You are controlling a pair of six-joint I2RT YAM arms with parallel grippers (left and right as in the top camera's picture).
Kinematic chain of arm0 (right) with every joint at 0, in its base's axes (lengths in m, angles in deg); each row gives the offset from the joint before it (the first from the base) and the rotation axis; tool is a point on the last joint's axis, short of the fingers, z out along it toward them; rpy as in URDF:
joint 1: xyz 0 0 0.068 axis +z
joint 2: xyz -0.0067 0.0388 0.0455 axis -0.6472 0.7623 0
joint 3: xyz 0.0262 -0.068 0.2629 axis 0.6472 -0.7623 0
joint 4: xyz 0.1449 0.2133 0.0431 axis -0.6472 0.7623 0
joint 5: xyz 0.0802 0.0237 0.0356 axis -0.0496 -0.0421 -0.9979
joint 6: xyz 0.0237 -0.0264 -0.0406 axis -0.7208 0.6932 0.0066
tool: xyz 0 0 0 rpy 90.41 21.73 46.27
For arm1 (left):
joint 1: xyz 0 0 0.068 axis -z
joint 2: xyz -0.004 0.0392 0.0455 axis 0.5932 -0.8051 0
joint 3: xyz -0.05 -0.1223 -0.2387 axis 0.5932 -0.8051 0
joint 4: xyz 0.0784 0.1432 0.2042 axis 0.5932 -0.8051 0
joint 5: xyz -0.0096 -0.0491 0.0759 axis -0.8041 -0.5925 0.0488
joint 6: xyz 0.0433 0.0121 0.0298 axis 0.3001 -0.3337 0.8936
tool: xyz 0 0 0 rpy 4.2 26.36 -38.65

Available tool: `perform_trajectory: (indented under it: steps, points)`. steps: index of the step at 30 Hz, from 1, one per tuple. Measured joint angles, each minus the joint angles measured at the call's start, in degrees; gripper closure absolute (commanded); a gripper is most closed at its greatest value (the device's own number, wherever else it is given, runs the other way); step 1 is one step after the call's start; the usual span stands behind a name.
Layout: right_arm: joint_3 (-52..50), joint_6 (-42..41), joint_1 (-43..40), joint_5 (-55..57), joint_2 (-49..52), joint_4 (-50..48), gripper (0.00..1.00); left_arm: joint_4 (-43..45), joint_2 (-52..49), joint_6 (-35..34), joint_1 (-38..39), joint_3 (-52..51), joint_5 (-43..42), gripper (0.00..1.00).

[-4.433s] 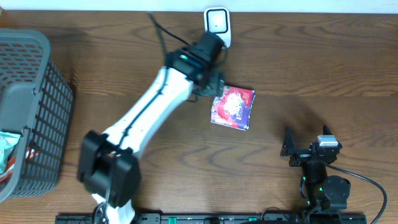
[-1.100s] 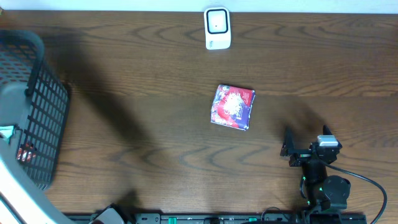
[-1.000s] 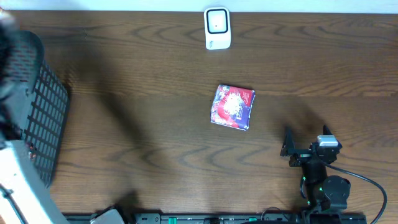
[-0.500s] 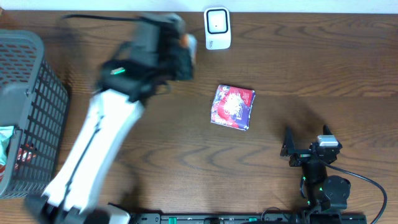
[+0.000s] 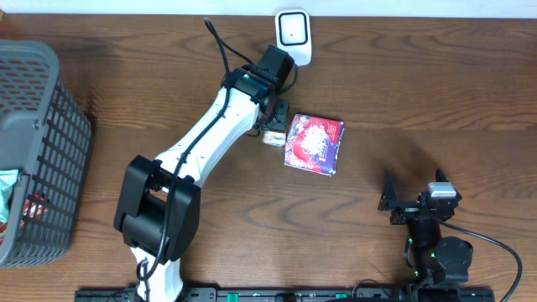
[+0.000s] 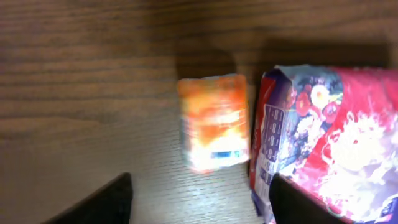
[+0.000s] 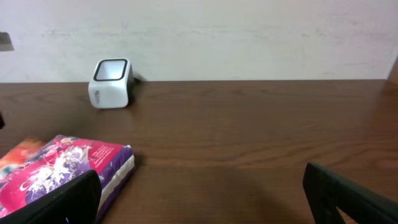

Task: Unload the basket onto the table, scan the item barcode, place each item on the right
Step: 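Carry the orange pack with the left gripper and place it beside the pink bag, then reach the left gripper into the basket and grasp a teal snack pack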

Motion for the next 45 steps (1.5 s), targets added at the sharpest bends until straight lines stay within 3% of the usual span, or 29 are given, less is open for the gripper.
perform_trajectory:
  steps: [3,5,10,12,14,19,24,29,37,45]
  points:
    - [0.00,0.00,0.00,0.00,0.00,-0.02,0.01,-1.14,0.87,0.26,-0.44,0.57,1.11,0.27]
    - [0.00,0.00,0.00,0.00,0.00,0.00,0.01,-1.49,1.77,0.31,-1.38,1.92,2.29,0.20]
    - [0.00,0.00,0.00,0.00,0.00,-0.02,0.01,-0.98,9.73,0.35,-8.37,7.43,8.74,0.13]
    - [0.00,0.00,0.00,0.00,0.00,-0.02,0.01,-0.22,15.28,0.48,-13.79,9.46,12.68,0.10]
    - [0.00,-0.02,0.00,0.00,0.00,-0.02,0.01,0.50,21.07,0.26,-21.14,10.82,15.67,0.00]
    - [0.00,0.00,0.00,-0.02,0.00,0.00,0.01,0.11,29.24,-2.69,-44.24,12.15,20.28,0.02]
    - [0.00,0.00,0.00,0.00,0.00,0.00,0.01,-6.47,27.36,-8.11,-63.98,10.88,21.22,0.02]
    - [0.00,0.00,0.00,0.00,0.00,0.00,0.01,-7.85,23.39,-10.97,-72.70,4.42,19.78,0.02]
    - [0.00,0.00,0.00,0.00,0.00,0.00,0.01,-0.13,12.94,3.85,-73.20,-4.63,18.18,0.02]
    - [0.00,0.00,0.00,0.00,0.00,0.00,0.01,4.96,4.07,21.66,-73.53,-5.31,17.70,0.06]
